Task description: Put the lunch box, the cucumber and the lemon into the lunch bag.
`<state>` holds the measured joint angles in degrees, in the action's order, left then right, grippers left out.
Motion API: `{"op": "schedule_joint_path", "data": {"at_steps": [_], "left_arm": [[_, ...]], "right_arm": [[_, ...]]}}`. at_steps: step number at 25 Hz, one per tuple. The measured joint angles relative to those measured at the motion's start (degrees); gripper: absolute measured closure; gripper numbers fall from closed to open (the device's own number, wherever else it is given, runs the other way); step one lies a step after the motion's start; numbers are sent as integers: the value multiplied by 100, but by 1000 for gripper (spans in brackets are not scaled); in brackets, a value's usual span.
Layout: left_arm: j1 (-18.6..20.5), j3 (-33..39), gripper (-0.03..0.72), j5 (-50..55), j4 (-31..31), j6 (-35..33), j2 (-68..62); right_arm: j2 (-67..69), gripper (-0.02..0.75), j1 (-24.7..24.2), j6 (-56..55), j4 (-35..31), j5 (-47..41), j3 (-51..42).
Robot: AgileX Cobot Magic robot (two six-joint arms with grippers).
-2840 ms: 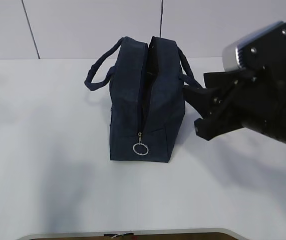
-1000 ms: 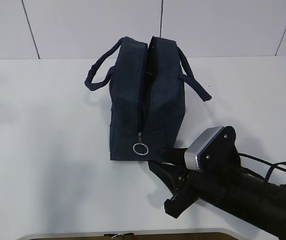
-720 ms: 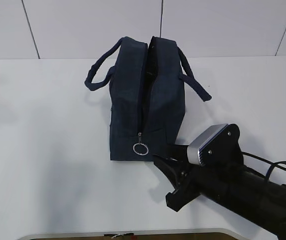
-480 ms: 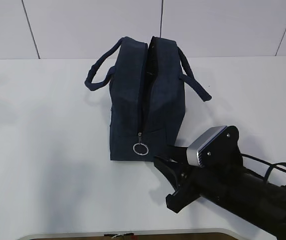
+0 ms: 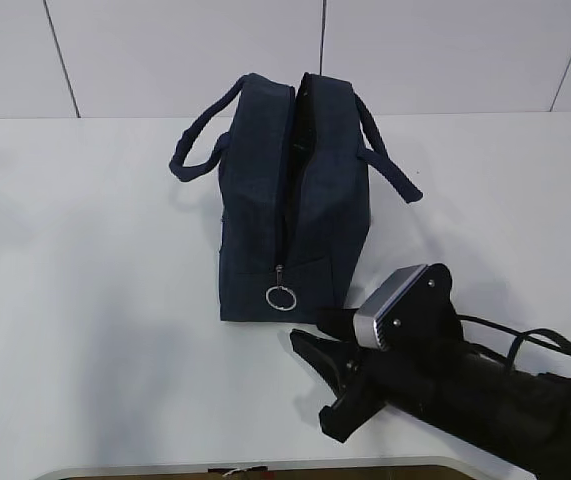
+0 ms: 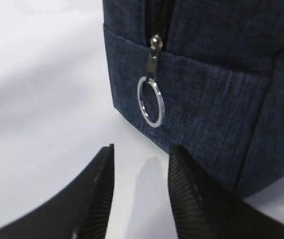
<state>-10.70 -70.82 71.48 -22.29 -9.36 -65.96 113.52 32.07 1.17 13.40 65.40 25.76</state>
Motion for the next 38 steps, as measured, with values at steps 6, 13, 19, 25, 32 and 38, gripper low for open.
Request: {"op": "schedule_joint_path", "data": {"at_steps": [6, 13, 19, 25, 32, 38], "left_arm": [[0, 0, 437, 0, 0, 0, 0], [0, 0, 437, 0, 0, 0, 0], [0, 0, 437, 0, 0, 0, 0], [0, 0, 437, 0, 0, 0, 0], [0, 0, 437, 0, 0, 0, 0], [0, 0, 437, 0, 0, 0, 0]], "right_arm": [[177, 437, 0, 0, 10, 1, 186], [205, 437, 0, 0, 12, 12, 438], [238, 437, 0, 0, 23, 24, 578], [511, 437, 0, 0, 88, 33, 648], [547, 437, 0, 0, 207, 33, 816], [547, 437, 0, 0, 272, 33, 887]]}}
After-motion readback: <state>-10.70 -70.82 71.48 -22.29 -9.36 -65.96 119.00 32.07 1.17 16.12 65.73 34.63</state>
